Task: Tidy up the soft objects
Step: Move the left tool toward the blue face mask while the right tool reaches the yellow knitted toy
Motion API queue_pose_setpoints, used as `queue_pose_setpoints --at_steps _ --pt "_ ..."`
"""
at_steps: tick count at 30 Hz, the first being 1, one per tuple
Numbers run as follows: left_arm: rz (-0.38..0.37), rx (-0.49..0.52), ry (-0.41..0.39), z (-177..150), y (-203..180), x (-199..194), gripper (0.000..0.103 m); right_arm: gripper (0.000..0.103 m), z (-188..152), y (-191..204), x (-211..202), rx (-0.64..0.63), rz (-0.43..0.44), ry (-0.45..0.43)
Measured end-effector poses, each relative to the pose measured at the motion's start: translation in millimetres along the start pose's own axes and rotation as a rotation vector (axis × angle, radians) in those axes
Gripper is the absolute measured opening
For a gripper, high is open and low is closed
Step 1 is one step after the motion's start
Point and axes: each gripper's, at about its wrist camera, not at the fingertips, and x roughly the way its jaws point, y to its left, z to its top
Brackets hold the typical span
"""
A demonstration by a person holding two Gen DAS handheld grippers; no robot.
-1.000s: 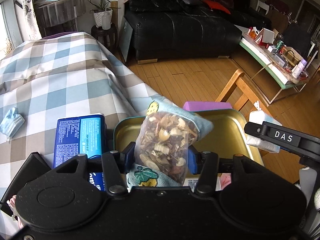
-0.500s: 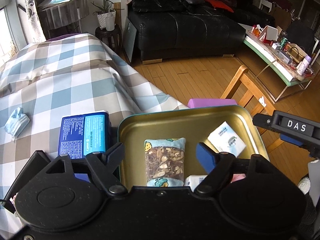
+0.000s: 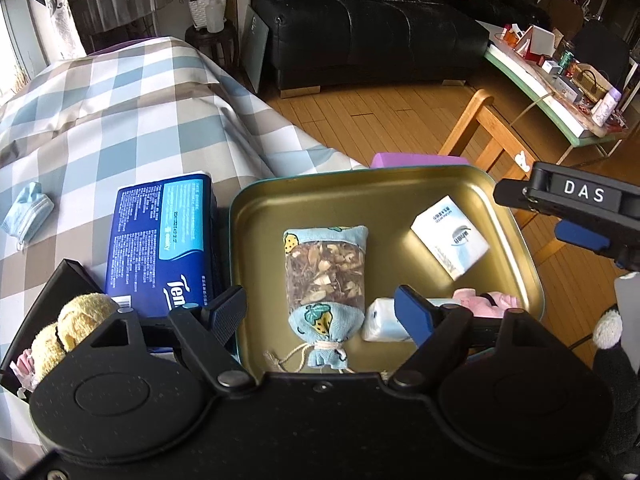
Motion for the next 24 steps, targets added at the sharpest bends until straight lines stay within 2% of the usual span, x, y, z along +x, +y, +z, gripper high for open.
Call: queue_pose_setpoints --at_steps 7,12,19,24 --pt "-0.010 -0.014 -0.013 -1 9 -9 0.077 0.086 -2 9 -2 -0.028 0.002 0.008" --pt "0.013 -0.041 -0.033 -2 28 -22 0.077 0.087 -3 17 -3 -0.053 0.012 0.012" --pt "0.099 -0.136 -0.107 1 82 -52 0.077 0.087 -5 35 -5 -0.093 0.032 0.024" --pt "0.194 -0.222 -0.169 3 129 -73 0.077 0.088 -7 56 -7 -0.136 0.065 0.037"
